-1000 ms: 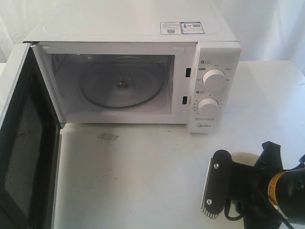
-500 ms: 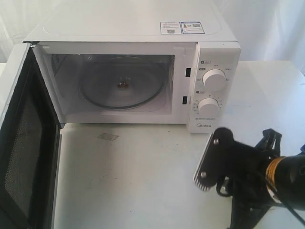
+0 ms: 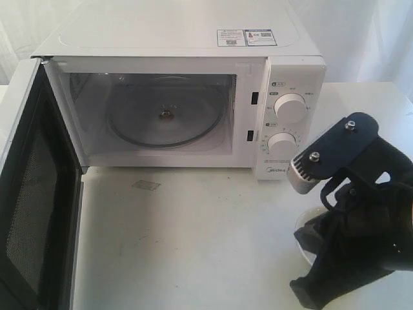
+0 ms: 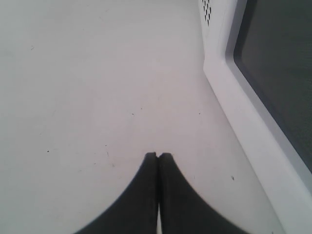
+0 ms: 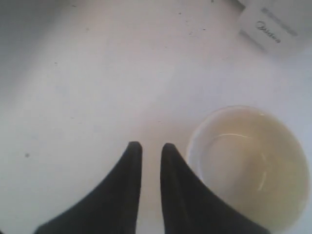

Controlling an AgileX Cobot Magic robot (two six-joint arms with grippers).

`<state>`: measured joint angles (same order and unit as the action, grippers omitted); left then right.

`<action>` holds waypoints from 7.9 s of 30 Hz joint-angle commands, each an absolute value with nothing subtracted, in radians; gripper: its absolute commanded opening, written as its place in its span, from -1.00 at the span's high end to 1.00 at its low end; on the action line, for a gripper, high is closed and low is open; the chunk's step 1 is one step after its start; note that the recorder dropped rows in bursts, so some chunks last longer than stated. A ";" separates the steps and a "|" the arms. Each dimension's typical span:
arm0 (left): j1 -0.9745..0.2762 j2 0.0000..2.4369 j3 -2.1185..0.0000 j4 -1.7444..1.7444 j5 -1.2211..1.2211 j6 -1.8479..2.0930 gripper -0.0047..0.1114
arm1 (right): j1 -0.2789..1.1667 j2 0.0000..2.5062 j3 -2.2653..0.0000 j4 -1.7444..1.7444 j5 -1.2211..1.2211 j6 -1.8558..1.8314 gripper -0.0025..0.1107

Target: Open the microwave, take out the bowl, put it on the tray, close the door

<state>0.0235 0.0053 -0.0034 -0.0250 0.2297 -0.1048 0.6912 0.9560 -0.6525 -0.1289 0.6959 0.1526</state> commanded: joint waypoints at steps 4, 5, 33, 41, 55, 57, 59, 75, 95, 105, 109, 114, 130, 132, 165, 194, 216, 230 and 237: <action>0.028 0.000 0.000 -0.023 0.232 -0.106 0.92 | 0.688 0.945 -0.649 0.038 0.649 0.087 0.96; 0.028 0.000 0.000 -0.023 0.232 -0.106 0.92 | 0.688 0.945 -0.642 0.055 0.612 0.087 0.96; 0.028 0.000 0.000 -0.023 0.232 -0.106 0.92 | 0.690 0.945 -0.376 0.239 0.240 0.030 0.96; 0.028 0.000 0.000 -0.023 0.232 -0.106 0.92 | 0.690 0.921 -0.336 0.239 0.111 0.020 0.96; 0.028 0.000 0.000 -0.023 0.232 -0.106 0.92 | 0.690 0.769 -0.236 0.239 0.088 0.030 0.96; 0.028 0.000 0.000 -0.023 0.232 -0.106 0.92 | 0.690 0.767 -0.224 0.239 0.087 0.030 0.96; 0.028 0.000 0.000 -0.023 0.232 -0.106 0.92 | 0.690 0.767 -0.220 0.236 0.107 0.039 0.96; 0.028 0.000 0.000 -0.021 0.232 -0.016 0.92 | 0.690 0.767 -0.220 0.235 0.107 0.039 0.96; 0.028 0.000 0.000 -0.026 0.126 0.042 0.92 | 0.690 0.767 -0.220 0.235 0.107 0.039 0.96; 0.028 0.000 0.000 -0.026 -0.193 -0.350 0.92 | 0.690 0.767 -0.220 0.235 0.073 0.039 0.96; 0.028 0.000 -0.024 -0.026 -0.252 -0.459 0.92 | 0.690 0.767 -0.220 0.235 0.058 0.039 0.96; 0.028 0.000 -0.198 -0.022 0.014 -0.457 0.92 | 0.690 0.767 -0.220 0.235 0.058 0.039 0.96; 0.028 0.319 -0.594 -0.213 0.737 -0.179 0.92 | 0.690 0.767 -0.220 0.235 0.067 0.039 0.96; 0.028 0.319 -0.594 -0.222 0.719 -0.182 0.92 | 0.690 0.767 -0.220 0.235 0.082 0.039 0.96; 0.028 0.704 -0.595 -0.780 0.671 0.761 0.92 | 0.690 0.769 -0.220 0.232 0.030 0.039 0.96; -0.098 0.983 -0.655 -1.108 0.578 1.127 0.92 | 0.690 0.769 -0.220 0.232 0.044 0.039 0.96; -0.365 1.223 -0.814 -1.252 0.256 1.318 0.92 | 0.690 0.769 -0.220 0.223 0.067 0.023 0.96; -0.365 1.329 -0.860 -1.275 0.199 1.318 0.92 | 0.690 0.769 -0.220 0.224 -0.006 0.000 0.96; -0.365 1.377 -0.932 -1.275 0.256 1.344 0.92 | 0.690 0.769 -0.220 0.226 -0.030 0.000 0.96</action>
